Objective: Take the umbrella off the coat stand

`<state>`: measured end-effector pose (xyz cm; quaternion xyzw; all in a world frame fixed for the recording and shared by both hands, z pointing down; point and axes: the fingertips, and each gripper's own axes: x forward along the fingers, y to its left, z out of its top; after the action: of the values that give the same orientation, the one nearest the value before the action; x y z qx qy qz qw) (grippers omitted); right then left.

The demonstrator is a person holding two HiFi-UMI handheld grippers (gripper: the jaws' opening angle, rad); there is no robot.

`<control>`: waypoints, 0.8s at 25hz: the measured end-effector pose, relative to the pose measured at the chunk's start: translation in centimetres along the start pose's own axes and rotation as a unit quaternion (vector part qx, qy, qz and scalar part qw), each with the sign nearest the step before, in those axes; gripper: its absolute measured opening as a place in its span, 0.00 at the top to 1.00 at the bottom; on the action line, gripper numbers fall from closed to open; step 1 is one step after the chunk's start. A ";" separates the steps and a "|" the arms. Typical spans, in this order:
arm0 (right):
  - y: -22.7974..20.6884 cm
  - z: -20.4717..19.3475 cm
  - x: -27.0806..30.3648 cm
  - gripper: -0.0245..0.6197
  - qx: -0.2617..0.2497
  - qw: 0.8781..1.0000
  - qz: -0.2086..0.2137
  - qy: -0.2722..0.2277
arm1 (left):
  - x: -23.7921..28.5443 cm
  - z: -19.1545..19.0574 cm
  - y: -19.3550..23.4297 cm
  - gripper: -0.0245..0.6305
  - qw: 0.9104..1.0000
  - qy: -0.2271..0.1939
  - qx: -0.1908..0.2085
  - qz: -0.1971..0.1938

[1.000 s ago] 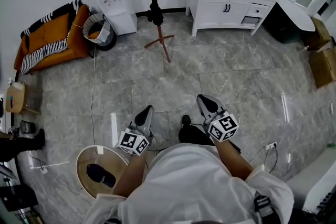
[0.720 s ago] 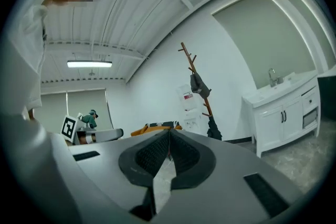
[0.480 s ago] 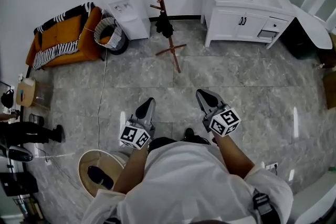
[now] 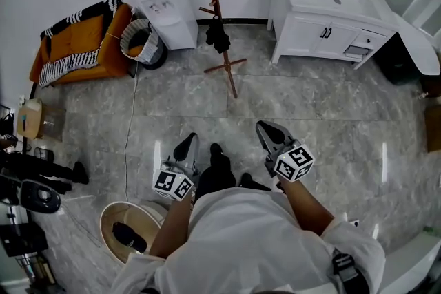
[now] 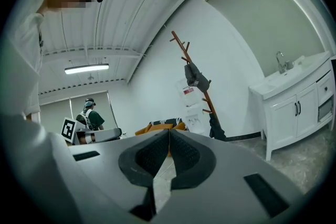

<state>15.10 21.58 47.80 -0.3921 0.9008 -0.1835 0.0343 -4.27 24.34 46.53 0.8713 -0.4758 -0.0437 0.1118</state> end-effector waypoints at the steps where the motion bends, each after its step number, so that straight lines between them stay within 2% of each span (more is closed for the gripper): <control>1: -0.7 0.1 1.0 0.94 -0.001 1.000 -0.002 0.002 | 0.9 -0.1 0.8 0.95 1.000 0.000 -0.003 0.000; 6: -4.2 1.3 6.5 0.94 -0.005 1.000 -0.016 0.014 | 6.5 0.1 5.6 0.95 1.000 -0.001 -0.020 -0.010; 15: -8.7 5.3 18.2 0.94 -0.018 0.999 -0.031 0.030 | 16.0 4.1 15.7 0.95 0.999 -0.011 -0.032 -0.034; 20: -11.0 6.6 23.4 0.94 -0.023 0.998 -0.051 0.035 | 20.2 4.9 20.1 0.95 0.998 0.000 -0.022 -0.055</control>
<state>7.90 -4.13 47.51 -0.4318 0.8842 -0.1777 -0.0155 -10.64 -3.87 47.18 0.8934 -0.4263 -0.0604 0.1283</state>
